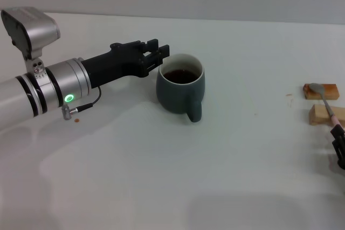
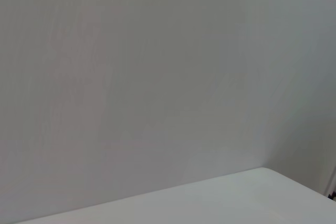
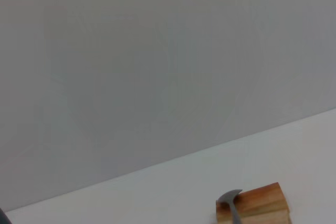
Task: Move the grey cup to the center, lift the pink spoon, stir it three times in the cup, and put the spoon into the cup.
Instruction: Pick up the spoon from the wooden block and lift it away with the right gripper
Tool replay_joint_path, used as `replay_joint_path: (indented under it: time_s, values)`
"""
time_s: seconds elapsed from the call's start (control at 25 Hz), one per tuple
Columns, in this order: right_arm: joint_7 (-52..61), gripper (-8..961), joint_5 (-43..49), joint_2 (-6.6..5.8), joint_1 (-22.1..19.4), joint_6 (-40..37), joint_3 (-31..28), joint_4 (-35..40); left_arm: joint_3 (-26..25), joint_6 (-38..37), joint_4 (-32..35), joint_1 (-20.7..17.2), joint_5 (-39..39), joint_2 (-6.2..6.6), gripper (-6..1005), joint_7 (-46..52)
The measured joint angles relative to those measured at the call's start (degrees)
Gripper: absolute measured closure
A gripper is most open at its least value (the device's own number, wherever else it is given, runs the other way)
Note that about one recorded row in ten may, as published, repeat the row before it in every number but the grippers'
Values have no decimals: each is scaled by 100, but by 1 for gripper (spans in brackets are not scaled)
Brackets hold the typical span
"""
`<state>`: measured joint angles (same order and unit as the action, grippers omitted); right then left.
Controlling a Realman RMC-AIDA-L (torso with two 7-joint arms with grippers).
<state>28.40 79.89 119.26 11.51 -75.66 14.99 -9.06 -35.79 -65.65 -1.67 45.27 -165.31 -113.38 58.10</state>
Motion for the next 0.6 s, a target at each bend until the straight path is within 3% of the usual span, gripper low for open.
replay_joint_path:
  time_s: [0.6]
  values:
    - [-26, 705, 0, 0, 16, 25, 4, 1, 2, 0, 0, -6, -6, -13, 653, 0]
